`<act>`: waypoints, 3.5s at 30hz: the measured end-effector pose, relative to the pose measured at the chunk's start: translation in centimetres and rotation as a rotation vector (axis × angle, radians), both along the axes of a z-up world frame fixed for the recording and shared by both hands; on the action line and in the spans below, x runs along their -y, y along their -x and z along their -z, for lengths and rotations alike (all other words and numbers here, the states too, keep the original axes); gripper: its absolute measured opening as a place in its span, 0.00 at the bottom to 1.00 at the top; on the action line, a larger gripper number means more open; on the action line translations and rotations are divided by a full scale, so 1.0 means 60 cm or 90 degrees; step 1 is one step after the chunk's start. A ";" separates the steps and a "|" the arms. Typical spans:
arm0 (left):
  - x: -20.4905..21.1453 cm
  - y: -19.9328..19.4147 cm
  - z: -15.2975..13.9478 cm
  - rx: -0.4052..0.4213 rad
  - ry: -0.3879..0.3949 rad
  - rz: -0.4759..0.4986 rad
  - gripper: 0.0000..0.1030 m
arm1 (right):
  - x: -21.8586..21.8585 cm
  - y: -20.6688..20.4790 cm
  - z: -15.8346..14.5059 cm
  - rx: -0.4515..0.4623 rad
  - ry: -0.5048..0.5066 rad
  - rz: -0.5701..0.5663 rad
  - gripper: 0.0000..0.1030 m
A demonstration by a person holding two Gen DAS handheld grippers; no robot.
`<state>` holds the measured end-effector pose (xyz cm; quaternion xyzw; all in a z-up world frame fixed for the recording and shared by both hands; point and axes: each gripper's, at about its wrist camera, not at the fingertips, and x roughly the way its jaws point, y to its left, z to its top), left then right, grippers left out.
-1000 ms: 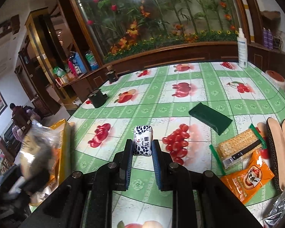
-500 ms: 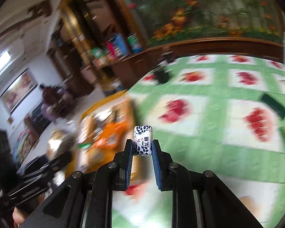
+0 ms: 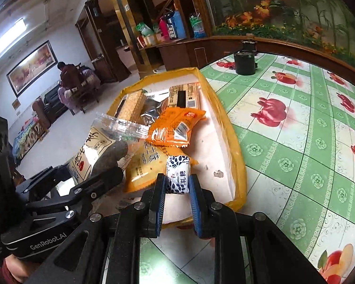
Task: Organize snacks
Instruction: 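Carry the clear bag and the candy toward the white tray, then open both grippers to drop the clear bag and candy in the tray, then grasp the dark green packet with the right gripper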
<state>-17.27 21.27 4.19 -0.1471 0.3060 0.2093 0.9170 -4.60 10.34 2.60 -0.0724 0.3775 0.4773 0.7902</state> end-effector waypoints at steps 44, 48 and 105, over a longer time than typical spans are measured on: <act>0.004 0.034 -0.005 0.106 0.010 0.005 0.82 | 0.054 -0.023 -0.019 -0.043 -0.062 0.066 0.29; 0.030 0.037 -0.017 0.115 -0.035 0.001 0.82 | 0.066 -0.033 -0.020 -0.053 -0.073 0.083 0.29; 0.291 -0.063 -0.008 0.040 -0.090 0.397 0.88 | 0.341 -0.480 -0.012 -0.021 0.162 0.390 0.70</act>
